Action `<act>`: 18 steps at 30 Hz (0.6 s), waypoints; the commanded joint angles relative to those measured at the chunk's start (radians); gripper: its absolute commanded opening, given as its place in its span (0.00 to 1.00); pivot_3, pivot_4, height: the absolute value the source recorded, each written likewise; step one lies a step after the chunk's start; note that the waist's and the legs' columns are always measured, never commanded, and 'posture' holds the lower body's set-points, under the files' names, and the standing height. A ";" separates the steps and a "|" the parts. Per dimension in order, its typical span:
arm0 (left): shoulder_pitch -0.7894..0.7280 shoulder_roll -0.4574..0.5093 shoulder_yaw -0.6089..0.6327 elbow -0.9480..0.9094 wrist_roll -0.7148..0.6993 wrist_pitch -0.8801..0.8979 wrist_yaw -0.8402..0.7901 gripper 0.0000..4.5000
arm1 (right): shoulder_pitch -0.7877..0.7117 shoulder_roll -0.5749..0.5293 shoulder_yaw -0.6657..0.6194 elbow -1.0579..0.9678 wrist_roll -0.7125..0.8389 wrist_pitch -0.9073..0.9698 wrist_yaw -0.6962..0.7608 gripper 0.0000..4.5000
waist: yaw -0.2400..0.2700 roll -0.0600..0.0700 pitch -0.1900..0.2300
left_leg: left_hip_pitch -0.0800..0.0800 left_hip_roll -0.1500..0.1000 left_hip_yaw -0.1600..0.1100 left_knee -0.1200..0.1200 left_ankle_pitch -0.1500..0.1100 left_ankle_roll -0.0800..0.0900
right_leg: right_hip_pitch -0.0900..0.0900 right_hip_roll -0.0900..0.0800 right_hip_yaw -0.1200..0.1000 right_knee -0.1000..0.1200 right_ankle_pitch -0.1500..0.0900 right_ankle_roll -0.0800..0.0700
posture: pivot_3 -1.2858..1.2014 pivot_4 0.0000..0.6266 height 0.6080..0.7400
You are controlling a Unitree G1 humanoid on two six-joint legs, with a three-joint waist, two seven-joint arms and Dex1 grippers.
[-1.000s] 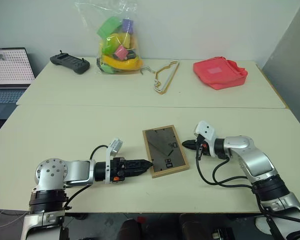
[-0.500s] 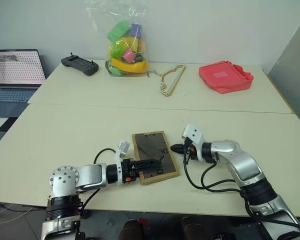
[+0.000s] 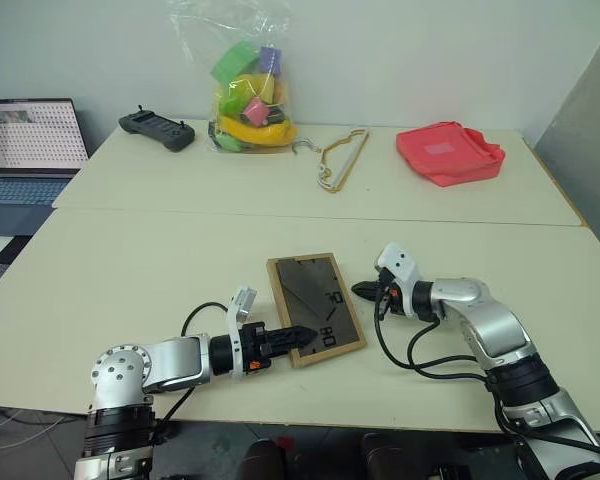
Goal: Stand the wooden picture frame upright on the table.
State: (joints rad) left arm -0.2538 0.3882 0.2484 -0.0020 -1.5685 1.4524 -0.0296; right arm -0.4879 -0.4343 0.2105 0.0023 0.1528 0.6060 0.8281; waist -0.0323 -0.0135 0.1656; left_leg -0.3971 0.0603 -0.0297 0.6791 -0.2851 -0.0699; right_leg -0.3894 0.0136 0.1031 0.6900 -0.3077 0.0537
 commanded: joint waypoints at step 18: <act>-0.381 0.144 -0.091 0.121 0.249 -0.079 -0.392 0.29 | -0.322 0.005 -0.174 -0.122 0.410 0.255 0.073 0.82 | -0.005 0.001 0.002 | -0.002 0.000 -0.003 -0.002 0.000 0.000 | -0.001 0.001 -0.004 -0.002 -0.001 -0.002 | 0.52 0.24 1.00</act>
State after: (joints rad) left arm -0.6024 0.5260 0.1530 0.1306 -1.3359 1.3914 -0.3628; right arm -0.7876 -0.4410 0.0248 -0.1221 0.5694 0.8920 0.9074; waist -0.0378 -0.0128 0.1676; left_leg -0.3994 0.0605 -0.0330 0.6772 -0.2851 -0.0698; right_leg -0.3903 0.0147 0.0989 0.6879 -0.3089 0.0515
